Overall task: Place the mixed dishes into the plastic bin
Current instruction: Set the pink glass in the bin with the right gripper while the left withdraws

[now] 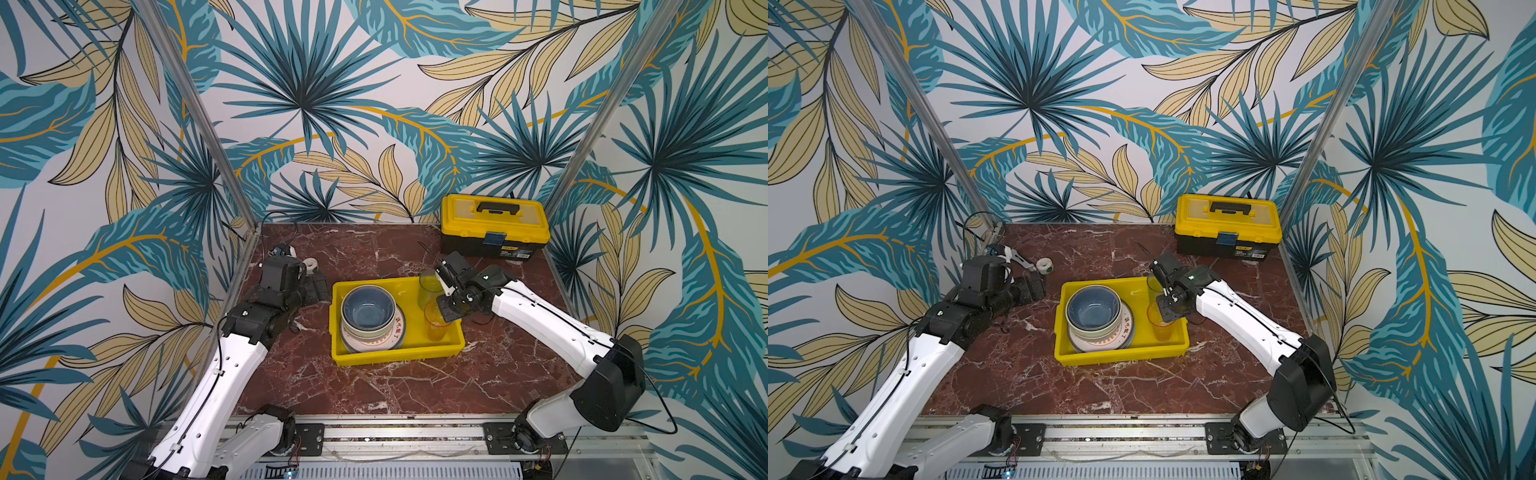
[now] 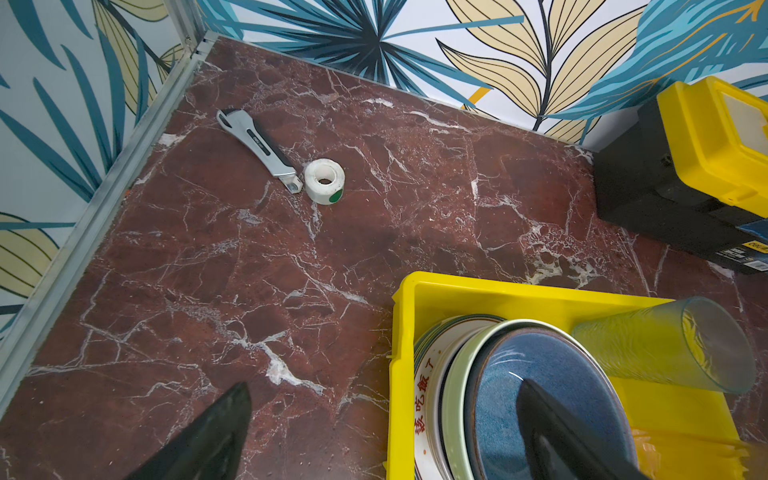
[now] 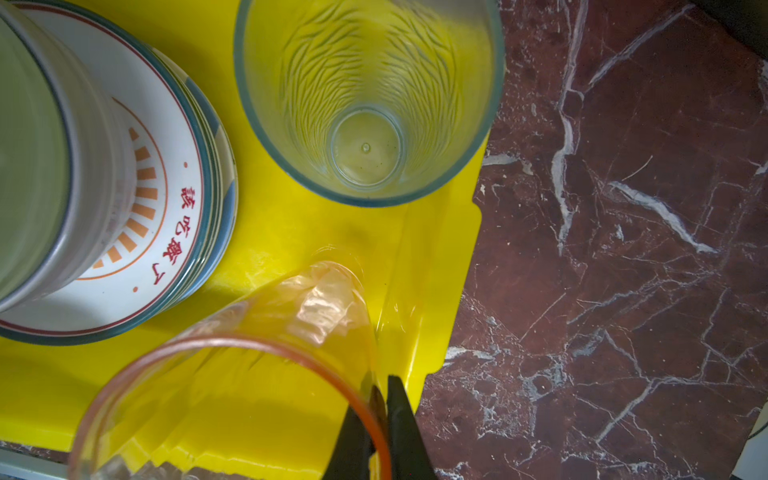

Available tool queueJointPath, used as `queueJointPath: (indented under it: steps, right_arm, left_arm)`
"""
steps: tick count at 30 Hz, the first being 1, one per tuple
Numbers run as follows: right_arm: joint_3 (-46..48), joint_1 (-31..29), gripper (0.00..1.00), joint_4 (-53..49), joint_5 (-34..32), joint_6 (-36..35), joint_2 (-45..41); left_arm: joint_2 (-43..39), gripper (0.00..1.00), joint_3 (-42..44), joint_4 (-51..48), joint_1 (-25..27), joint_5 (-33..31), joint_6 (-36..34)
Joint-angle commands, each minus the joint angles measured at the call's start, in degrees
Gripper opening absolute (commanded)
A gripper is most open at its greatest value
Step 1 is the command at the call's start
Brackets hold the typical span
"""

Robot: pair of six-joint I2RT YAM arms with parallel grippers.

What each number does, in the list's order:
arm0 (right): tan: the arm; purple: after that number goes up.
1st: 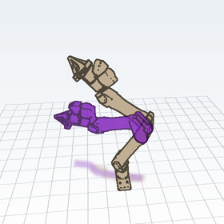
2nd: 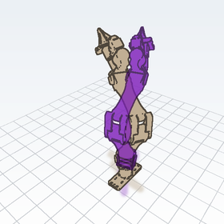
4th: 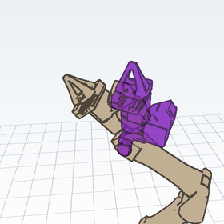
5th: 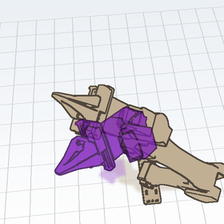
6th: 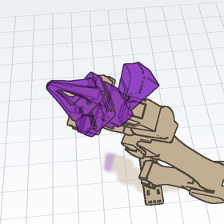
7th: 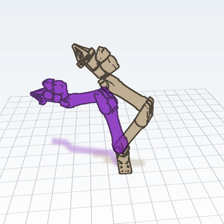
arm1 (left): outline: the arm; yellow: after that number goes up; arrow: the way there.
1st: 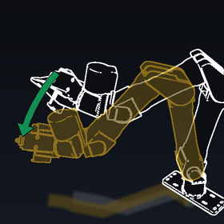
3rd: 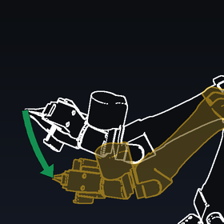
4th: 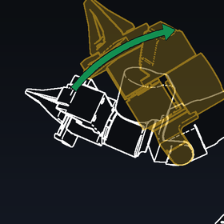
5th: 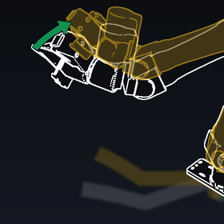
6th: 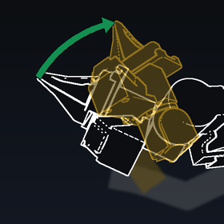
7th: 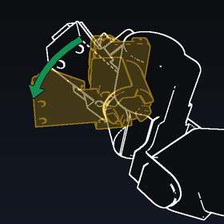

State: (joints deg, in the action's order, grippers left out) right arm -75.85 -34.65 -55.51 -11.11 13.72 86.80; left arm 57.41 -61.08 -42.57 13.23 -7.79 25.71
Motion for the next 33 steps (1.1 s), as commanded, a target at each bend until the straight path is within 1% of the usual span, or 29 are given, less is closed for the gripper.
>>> queueJointPath:
  steps: [1, 14, 22, 25, 33]
  right_arm:
    - [1.5, 0.8, 0.0, 1.2, 0.1, 1.1, 0.3]
    - [3.8, 2.3, 0.05, 3.1, 2.4, 1.1, 1.2]
    - [4.6, 2.6, 0.06, 2.4, 3.1, 1.2, 1.2]
    - [4.9, 2.6, 0.09, 2.2, 3.4, 1.3, 1.0]
    - [5.4, 2.7, 0.12, 1.2, 3.5, 1.1, 0.2]
  left_arm:
    - [0.2, 1.0, 0.8, 0.1, -0.6, -0.9, -0.9]
    - [1.1, 0.99, 1.2, 0.8, -0.9, -1.1, -1.1]
    - [1.9, 1.0, 1.4, 1.6, -1.2, -1.7, -1.5]
    - [2.5, 1.0, 1.8, 2.1, -1.4, -2.1, -1.5]
    - [3.8, 1.0, 2.8, 3.5, -2.2, -2.5, -0.9]
